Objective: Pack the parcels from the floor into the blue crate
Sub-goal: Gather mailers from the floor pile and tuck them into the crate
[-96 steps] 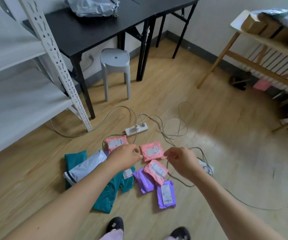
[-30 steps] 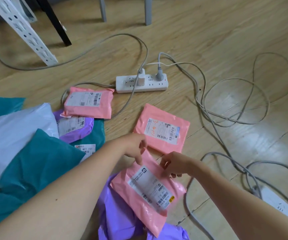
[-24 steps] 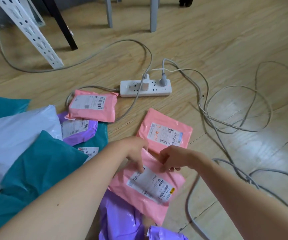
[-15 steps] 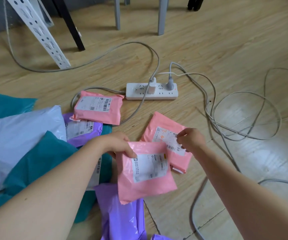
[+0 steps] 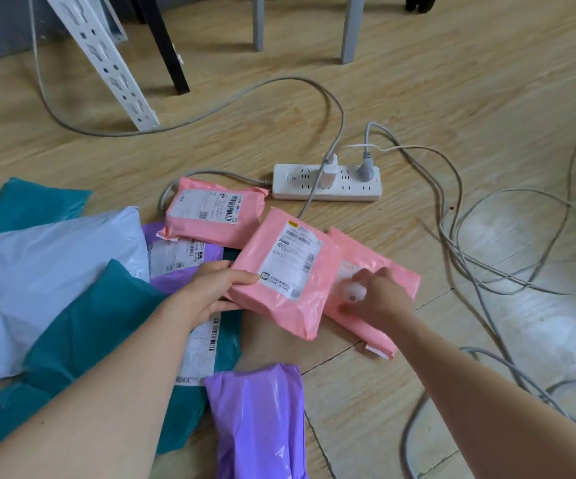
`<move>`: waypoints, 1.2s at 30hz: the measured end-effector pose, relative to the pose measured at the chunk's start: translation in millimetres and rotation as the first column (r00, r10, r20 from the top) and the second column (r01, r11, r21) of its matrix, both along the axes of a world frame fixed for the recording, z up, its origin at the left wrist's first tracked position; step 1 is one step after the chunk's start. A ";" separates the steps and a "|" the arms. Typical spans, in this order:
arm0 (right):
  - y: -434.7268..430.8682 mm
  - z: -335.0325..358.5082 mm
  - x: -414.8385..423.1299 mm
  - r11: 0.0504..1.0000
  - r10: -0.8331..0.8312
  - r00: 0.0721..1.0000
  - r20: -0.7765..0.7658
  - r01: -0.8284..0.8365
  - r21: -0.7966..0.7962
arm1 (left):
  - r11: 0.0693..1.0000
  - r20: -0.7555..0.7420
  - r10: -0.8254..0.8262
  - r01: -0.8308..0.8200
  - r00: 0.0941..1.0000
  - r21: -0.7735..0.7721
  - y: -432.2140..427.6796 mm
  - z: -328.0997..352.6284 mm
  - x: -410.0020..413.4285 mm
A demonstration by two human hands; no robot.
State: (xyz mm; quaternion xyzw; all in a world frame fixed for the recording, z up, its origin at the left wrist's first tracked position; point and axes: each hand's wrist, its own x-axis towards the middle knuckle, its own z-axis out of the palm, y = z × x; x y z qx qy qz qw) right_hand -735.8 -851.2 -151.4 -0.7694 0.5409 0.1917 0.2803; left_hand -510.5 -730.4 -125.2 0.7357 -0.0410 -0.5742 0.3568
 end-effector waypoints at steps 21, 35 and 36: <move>19.6 149.4 14.4 0.889 0.262 0.931 -0.256 -0.336 -0.311 | 0.991 0.112 0.076 -0.088 0.991 0.104 20.3 125.2 -9.3; 51.7 468.5 19.9 0.940 0.233 0.958 0.170 -0.176 -0.293 | 0.963 0.156 0.261 -0.267 0.953 0.020 68.5 440.3 -21.7; 55.3 489.5 20.7 0.946 0.219 0.958 0.183 -0.163 -0.280 | 0.960 0.162 0.276 -0.281 0.948 0.010 73.3 462.5 -24.1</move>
